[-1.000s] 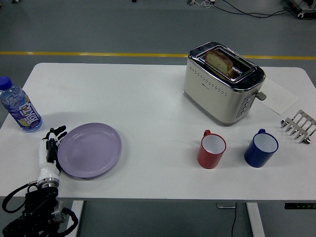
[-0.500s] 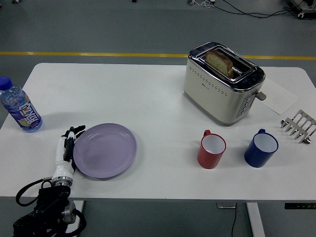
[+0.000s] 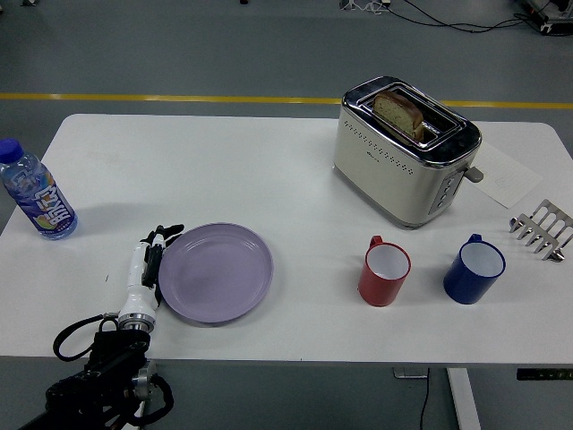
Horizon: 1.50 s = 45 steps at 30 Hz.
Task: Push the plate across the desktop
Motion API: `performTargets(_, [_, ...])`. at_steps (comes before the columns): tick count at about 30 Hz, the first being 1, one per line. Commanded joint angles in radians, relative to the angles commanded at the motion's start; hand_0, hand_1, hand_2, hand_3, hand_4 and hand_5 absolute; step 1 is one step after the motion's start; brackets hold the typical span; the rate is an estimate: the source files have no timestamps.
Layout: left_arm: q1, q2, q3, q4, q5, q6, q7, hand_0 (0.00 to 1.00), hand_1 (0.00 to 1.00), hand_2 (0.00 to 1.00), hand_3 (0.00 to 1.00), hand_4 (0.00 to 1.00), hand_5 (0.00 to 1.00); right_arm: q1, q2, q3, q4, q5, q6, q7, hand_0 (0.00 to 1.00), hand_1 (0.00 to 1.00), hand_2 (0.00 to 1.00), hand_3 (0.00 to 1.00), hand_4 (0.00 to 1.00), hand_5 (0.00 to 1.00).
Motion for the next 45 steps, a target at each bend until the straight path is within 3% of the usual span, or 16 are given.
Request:
performTargets(14, [-0.056,-0.025,0.108,0.017,-0.073,0.012,0.0,0.724,0.747,0.725,0.595,0.357,0.998,0.002,0.002,0.001,0.002,-0.004,0.0,-0.004,0.641,0.623,0.677,0.603,0.433,0.259])
performTargets(29, [-0.1,-0.025,0.172,0.04,-0.111,0.019,0.0,0.725,0.748,0.726,0.593,0.354,0.998,0.003,0.004,0.001,0.002,-0.006,0.0,-0.005,0.641,0.623,0.676,0.603,0.433,0.259])
performTargets(45, [-0.123,-0.025,0.285,0.038,-0.157,0.032,0.0,0.727,0.75,0.727,0.594,0.346,0.998,-0.002,0.003,-0.009,0.004,0.004,0.002,-0.004,0.641,0.623,0.676,0.603,0.434,0.259])
